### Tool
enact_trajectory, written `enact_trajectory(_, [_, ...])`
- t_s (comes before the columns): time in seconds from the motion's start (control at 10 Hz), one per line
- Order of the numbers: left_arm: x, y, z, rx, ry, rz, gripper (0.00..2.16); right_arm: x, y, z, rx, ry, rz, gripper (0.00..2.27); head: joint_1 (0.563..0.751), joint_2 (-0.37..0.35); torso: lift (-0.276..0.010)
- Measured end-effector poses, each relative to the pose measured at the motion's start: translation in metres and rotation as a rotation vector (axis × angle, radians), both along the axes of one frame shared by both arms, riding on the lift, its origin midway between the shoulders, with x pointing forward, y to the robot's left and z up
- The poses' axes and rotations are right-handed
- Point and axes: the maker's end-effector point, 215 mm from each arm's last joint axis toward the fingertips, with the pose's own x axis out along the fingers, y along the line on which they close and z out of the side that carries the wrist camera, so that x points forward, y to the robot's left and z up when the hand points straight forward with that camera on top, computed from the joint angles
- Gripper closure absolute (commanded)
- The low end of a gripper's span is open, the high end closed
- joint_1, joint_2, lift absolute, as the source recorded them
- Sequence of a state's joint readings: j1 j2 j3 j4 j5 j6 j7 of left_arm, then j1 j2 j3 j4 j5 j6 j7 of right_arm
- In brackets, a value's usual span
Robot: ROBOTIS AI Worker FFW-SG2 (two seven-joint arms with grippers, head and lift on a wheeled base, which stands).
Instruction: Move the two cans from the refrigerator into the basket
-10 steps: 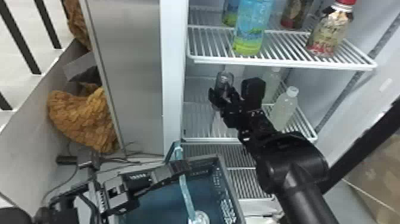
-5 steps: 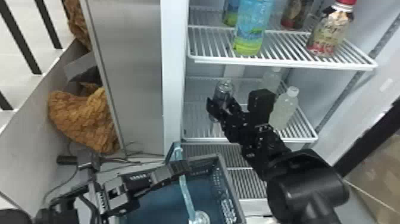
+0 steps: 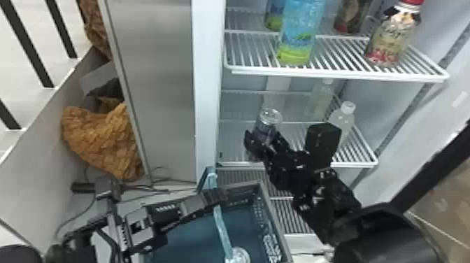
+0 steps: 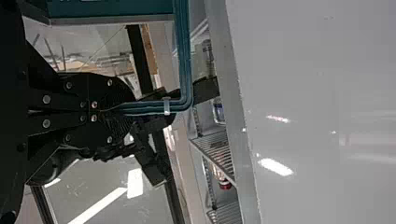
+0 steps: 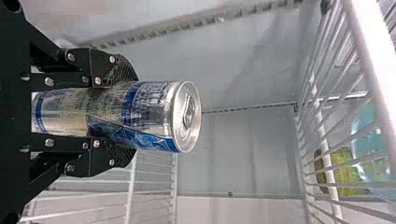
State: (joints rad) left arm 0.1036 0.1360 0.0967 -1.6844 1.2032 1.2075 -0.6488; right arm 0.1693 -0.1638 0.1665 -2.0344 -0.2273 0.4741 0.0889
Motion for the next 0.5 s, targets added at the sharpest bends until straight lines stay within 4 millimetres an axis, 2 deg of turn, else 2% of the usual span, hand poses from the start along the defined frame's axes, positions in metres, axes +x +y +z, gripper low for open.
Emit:
enact_trajectory(0.3, [0.0,0.0,-0.001,0.001,0.002,0.004,1.21,-0.039,0.014,0.017,0.045,0.004,0.046,1.28,0.695,-0.097,-0.219])
enact_trajectory(0.5, [0.001,0.001,-0.001,0.001,0.002,0.005,1.21,-0.072,0.018,0.016,0.059,0.047,0.074,1.28,0.695,-0.095,-0.219])
